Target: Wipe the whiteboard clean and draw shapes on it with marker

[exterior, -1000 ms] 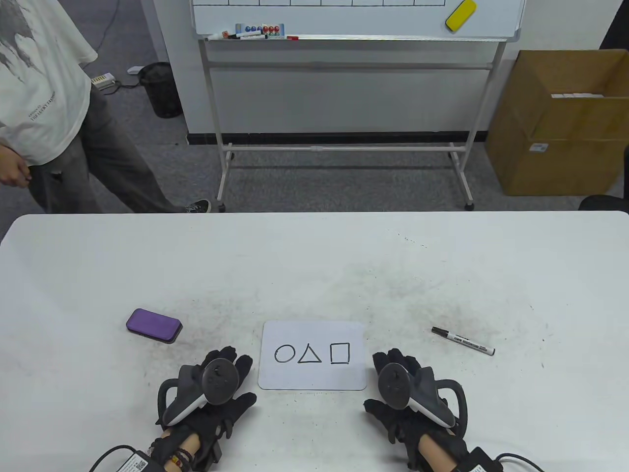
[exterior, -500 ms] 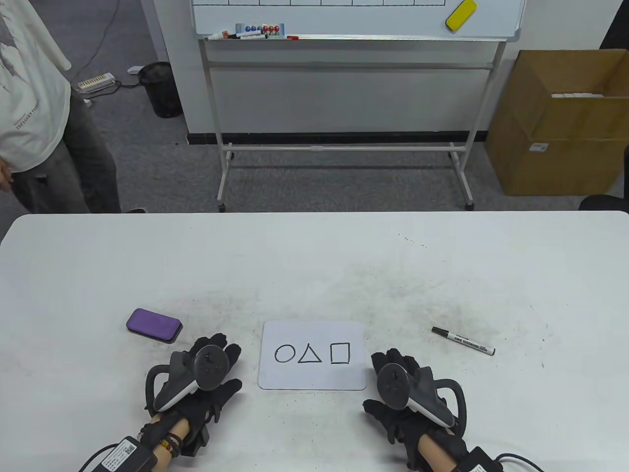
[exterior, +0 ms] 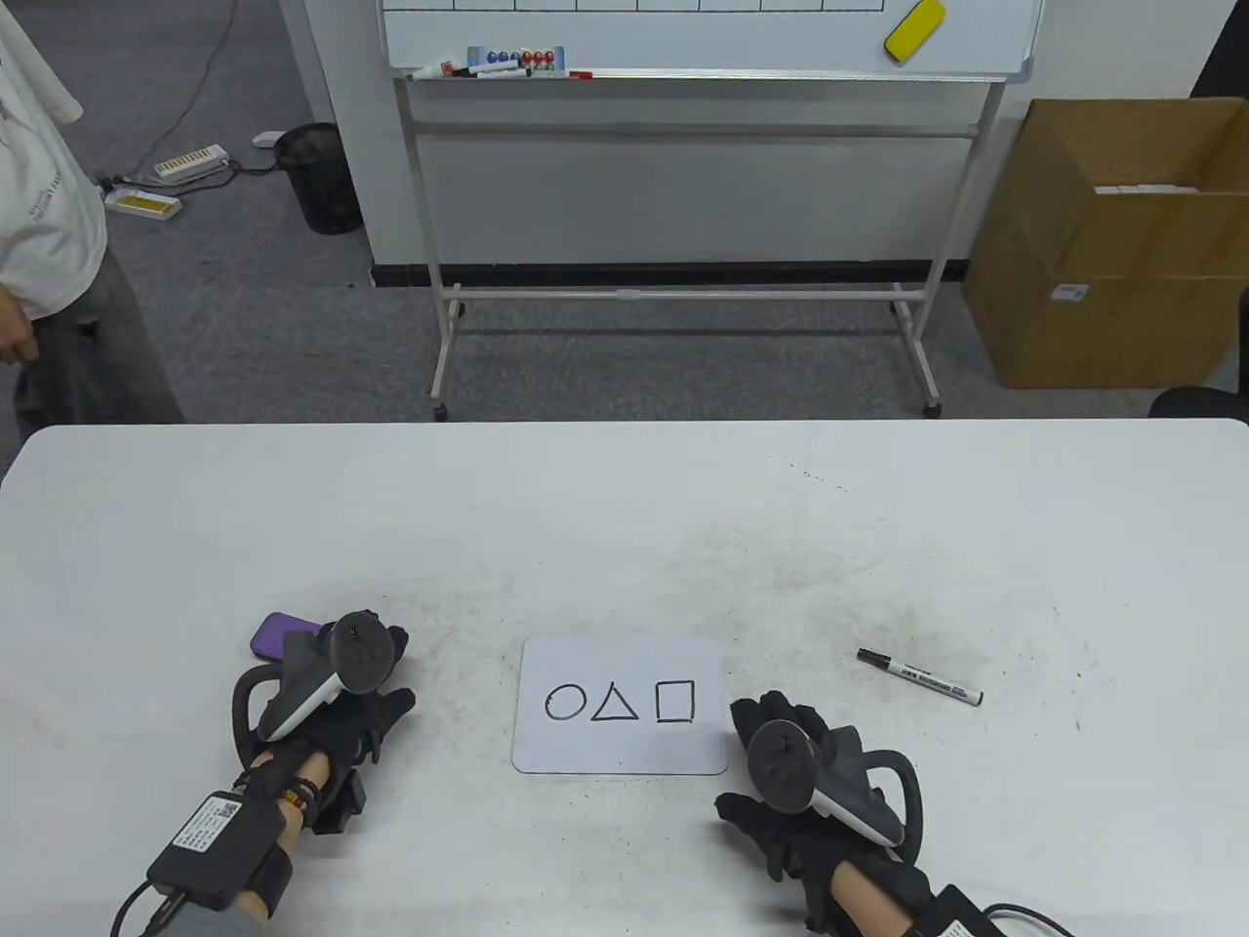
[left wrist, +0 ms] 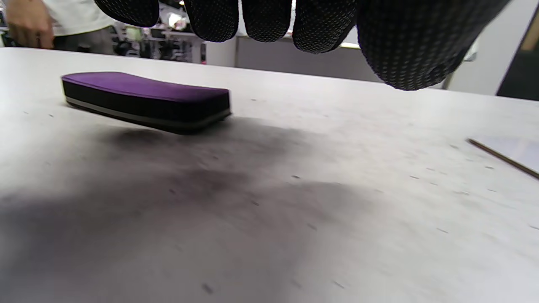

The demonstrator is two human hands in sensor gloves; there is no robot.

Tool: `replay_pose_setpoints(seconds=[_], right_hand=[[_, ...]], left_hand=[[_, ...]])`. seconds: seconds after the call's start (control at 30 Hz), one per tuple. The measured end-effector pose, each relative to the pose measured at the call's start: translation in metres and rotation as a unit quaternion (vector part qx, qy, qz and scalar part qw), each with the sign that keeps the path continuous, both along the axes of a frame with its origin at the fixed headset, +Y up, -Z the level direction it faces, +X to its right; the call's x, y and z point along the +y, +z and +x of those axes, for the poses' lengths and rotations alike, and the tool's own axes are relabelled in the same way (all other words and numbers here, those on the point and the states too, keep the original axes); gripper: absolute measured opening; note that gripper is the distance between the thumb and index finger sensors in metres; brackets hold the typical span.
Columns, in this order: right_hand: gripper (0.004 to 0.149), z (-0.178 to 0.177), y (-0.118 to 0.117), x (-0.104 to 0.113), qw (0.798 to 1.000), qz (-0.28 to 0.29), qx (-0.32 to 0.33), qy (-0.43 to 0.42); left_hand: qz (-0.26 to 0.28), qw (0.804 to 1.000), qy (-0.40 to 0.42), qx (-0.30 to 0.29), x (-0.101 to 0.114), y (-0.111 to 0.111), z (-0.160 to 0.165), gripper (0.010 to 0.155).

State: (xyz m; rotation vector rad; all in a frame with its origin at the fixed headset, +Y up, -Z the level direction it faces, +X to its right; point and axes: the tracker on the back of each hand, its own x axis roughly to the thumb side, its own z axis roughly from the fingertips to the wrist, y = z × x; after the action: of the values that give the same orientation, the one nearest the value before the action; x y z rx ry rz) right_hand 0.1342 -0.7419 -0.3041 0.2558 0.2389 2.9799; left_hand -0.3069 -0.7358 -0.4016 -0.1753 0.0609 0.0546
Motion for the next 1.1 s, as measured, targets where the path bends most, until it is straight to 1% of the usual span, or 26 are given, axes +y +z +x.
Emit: replay_pose_setpoints(seconds=[0.17, 0.2, 0.27, 0.33, 0.5, 0.67, 0.77, 0.87, 0.93, 1.1], right_hand=[[0.091, 0.0, 0.0, 0.0, 1.0, 0.0, 0.003, -0.007], [0.091, 0.0, -0.001, 0.0, 1.0, -0.001, 0.003, -0.009], [0.091, 0.0, -0.001, 0.0, 1.0, -0.002, 0.003, -0.011], [0.091, 0.0, -0.001, 0.0, 1.0, -0.004, 0.003, -0.011], [0.091, 0.0, -0.001, 0.0, 1.0, -0.009, 0.006, -0.015], [0.091, 0.001, -0.001, 0.0, 1.0, -0.014, 0.006, -0.019], [0.091, 0.001, -0.001, 0.0, 1.0, -0.017, 0.005, -0.02], [0.091, 0.001, -0.002, 0.0, 1.0, -0.019, 0.003, -0.02], [0.091, 0.002, -0.002, 0.0, 1.0, -0.02, 0.002, -0.02], [0.091, 0.003, -0.002, 0.0, 1.0, -0.021, -0.001, -0.02]], left_hand=[[-0.011, 0.999, -0.023, 0.021, 0.004, -0.018, -0.02, 0.074], [-0.021, 0.999, -0.027, 0.028, 0.005, -0.022, -0.025, 0.075], [-0.041, 0.998, -0.046, 0.024, 0.005, -0.028, -0.032, 0.074], [-0.047, 0.996, -0.068, 0.019, 0.004, -0.033, -0.036, 0.074], [-0.076, 0.991, -0.111, 0.022, -0.005, -0.043, -0.044, 0.074], [-0.104, 0.987, -0.119, 0.025, -0.015, -0.049, -0.048, 0.071], [-0.097, 0.988, -0.121, 0.02, -0.017, -0.052, -0.048, 0.069], [-0.101, 0.983, -0.153, 0.014, -0.019, -0.053, -0.044, 0.071], [-0.091, 0.982, -0.164, 0.005, -0.019, -0.054, -0.042, 0.071], [-0.082, 0.983, -0.164, 0.008, -0.02, -0.055, -0.042, 0.071]])
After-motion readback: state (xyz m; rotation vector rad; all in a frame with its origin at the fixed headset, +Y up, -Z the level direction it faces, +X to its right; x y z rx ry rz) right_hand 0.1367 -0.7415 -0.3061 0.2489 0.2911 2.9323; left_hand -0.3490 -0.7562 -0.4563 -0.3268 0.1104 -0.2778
